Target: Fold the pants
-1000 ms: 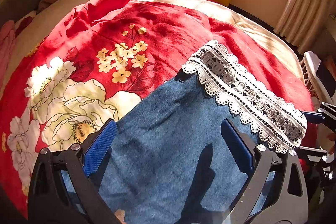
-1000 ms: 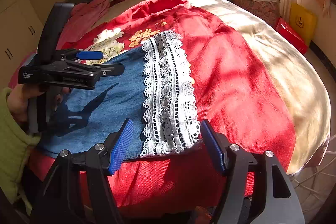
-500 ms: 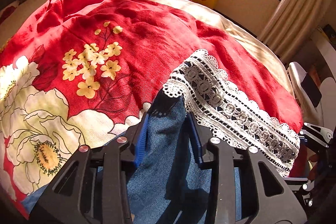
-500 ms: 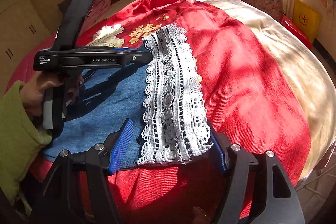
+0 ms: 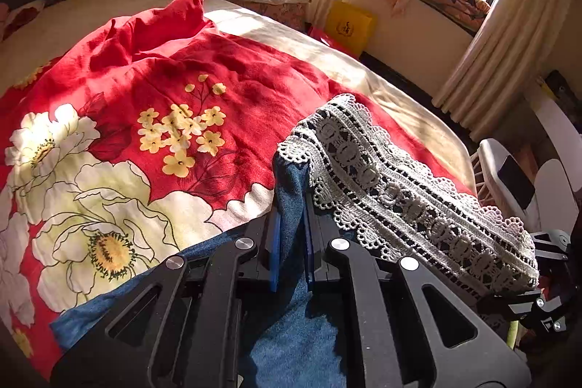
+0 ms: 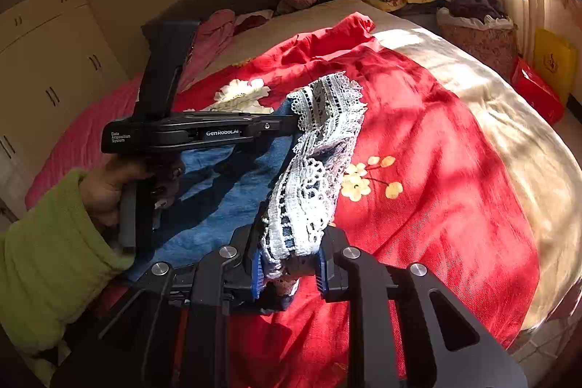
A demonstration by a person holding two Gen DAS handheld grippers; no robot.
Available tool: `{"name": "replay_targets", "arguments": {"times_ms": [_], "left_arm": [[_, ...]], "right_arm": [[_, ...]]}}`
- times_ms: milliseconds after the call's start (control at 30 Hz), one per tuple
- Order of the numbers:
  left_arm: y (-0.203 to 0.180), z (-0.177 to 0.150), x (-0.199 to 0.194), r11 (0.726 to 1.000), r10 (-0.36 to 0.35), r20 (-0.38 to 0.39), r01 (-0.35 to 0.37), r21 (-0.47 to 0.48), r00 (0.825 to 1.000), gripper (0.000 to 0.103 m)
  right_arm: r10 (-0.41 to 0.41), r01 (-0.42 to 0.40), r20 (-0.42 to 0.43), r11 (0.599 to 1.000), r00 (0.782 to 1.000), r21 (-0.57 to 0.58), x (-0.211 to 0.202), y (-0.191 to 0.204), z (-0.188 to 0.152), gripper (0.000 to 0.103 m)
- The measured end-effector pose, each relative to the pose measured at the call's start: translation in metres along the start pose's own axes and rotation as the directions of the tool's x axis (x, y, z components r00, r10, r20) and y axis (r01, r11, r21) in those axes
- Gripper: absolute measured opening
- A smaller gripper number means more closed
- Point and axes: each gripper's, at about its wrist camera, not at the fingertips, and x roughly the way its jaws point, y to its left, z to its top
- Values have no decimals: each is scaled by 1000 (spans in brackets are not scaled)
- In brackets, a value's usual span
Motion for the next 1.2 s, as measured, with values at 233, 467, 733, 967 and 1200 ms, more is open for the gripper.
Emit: {"name": "replay_targets", "arguments": {"times_ms": [233, 467, 733, 967, 1200], "left_arm": [[21, -15, -54, 998, -15, 112, 22, -59, 994, 4], [65, -55, -96, 987, 54, 159, -29, -155, 986, 8], [140, -116, -153, 886, 206, 176, -107, -451, 963, 33], [161, -144, -197, 821, 204, 231, -37, -570, 951, 51], [146, -139, -163, 838, 136, 120, -50, -543, 983, 64]], "right_arm": [[72, -70, 10, 991, 997, -112, -7, 55, 16, 20], [147, -161, -72, 955, 987, -251, 21, 127, 13, 20], [80, -200, -274, 874, 959, -444, 93, 205, -45, 23], [157, -292, -294, 817, 943, -497, 73, 228, -73, 45], [75, -191, -221, 802, 972, -566, 49, 203, -76, 45]]}}
